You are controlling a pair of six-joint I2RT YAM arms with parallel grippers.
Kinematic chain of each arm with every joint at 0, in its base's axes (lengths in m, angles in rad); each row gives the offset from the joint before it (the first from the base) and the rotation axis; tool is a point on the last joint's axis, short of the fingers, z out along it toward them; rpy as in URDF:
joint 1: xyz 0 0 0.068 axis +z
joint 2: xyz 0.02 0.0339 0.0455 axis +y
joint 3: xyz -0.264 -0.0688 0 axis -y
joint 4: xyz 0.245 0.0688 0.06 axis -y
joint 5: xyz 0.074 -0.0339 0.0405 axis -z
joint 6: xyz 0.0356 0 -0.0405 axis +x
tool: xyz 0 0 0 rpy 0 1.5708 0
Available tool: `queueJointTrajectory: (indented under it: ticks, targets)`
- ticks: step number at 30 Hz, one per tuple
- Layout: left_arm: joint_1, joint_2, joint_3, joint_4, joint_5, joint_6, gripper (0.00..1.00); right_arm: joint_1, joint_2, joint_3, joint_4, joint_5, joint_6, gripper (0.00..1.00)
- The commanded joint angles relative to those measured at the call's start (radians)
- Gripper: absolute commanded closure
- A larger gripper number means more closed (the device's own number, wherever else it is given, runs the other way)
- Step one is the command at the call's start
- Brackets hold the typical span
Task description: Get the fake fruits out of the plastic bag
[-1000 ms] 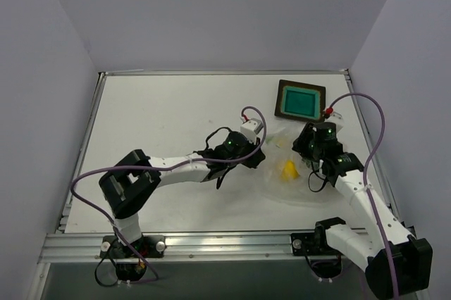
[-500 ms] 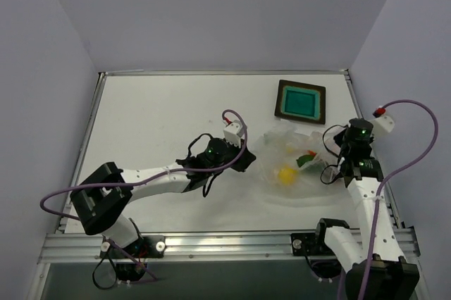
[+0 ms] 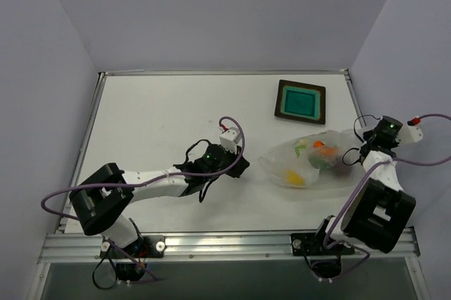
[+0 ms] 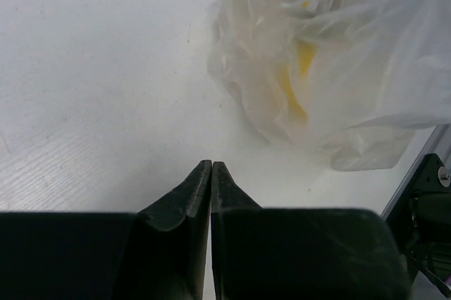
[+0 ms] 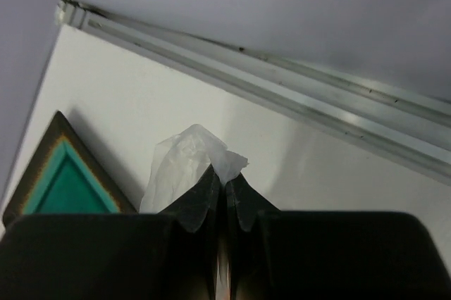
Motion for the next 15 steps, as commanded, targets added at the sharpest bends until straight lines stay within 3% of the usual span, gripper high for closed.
queueJointTrajectory:
  ticks: [1,8,9,10,13,15]
  targets:
    - [-0.014,0.045,0.02,0.047,0.019,-0.018,0.98,0.058,0.104,-0.02,0.168,-0.041,0.023,1.0]
    - [-0.014,0.003,0.062,-0.014,0.019,0.005,0.96,0.187,0.146,-0.008,0.196,-0.024,-0.033,0.99]
    - [-0.016,-0.042,0.071,-0.029,0.013,0.022,0.9,0.198,0.138,-0.008,0.188,-0.026,-0.038,0.99]
    - [-0.017,-0.066,0.079,-0.064,0.006,0.03,0.76,0.21,0.131,-0.006,0.182,-0.029,-0.041,0.98]
    - [-0.025,-0.164,0.134,-0.152,-0.045,0.071,0.5,0.218,0.106,-0.002,0.148,-0.036,-0.056,0.96]
    - [-0.034,-0.21,0.202,-0.212,-0.096,0.106,0.41,0.219,0.081,-0.011,0.137,-0.041,-0.062,0.96]
